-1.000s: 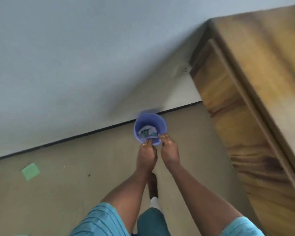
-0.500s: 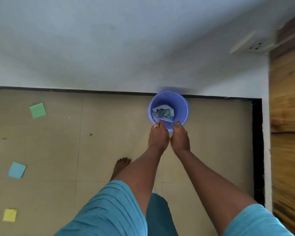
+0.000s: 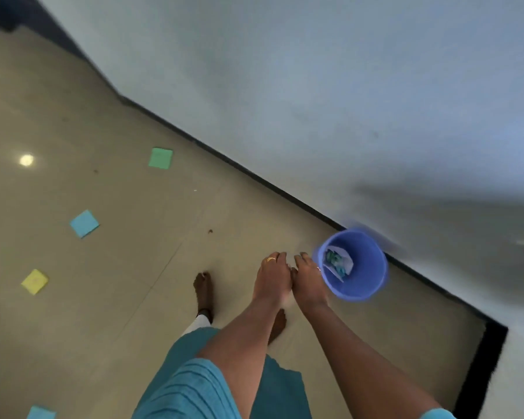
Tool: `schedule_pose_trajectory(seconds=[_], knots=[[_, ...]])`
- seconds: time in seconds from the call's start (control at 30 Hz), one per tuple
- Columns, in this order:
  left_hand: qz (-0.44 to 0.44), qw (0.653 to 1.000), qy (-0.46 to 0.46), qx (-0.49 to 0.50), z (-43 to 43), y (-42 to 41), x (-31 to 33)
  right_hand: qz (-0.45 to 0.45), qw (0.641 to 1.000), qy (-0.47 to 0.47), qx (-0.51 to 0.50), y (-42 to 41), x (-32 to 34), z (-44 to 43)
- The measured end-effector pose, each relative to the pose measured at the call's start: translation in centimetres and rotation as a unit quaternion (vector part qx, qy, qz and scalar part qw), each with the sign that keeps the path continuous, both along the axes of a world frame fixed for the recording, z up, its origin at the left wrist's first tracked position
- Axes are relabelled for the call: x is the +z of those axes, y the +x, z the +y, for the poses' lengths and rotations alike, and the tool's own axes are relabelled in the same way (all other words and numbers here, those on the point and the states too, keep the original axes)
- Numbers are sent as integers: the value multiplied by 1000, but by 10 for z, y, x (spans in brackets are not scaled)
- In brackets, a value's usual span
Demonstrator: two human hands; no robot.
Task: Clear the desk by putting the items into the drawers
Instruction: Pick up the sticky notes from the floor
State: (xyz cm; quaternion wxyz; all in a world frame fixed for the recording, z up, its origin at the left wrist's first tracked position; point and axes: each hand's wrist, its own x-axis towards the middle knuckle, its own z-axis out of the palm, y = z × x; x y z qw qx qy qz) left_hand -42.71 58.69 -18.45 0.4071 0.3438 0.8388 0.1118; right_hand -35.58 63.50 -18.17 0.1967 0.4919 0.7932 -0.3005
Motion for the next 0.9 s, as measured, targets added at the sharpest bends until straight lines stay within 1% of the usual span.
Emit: schedule_pose_trajectory(seconds=[0.13,0.27,0.4,0.53,0.7,0.9], knots=[[9,996,-18,92,-34,-78,5,23,997,-14,76,-87,8,-20],[4,986,-23,168,-78,-163,-4,33,988,-39,148,-180,5,-48],[7,966,-46,253,-132,-245,-13,42,976,-54,204,-279,-1,-79],[-2,945,-64,321,-172,-315,-22,57,967,-54,242,-361,-8,-103],[-6,918,-89,387,-196,-382,-40,43,953,-64,294,-436,-23,-112],[-29,883,-81,462,-204,-456,-68,-2,945,-64,319,-510,-54,-87]])
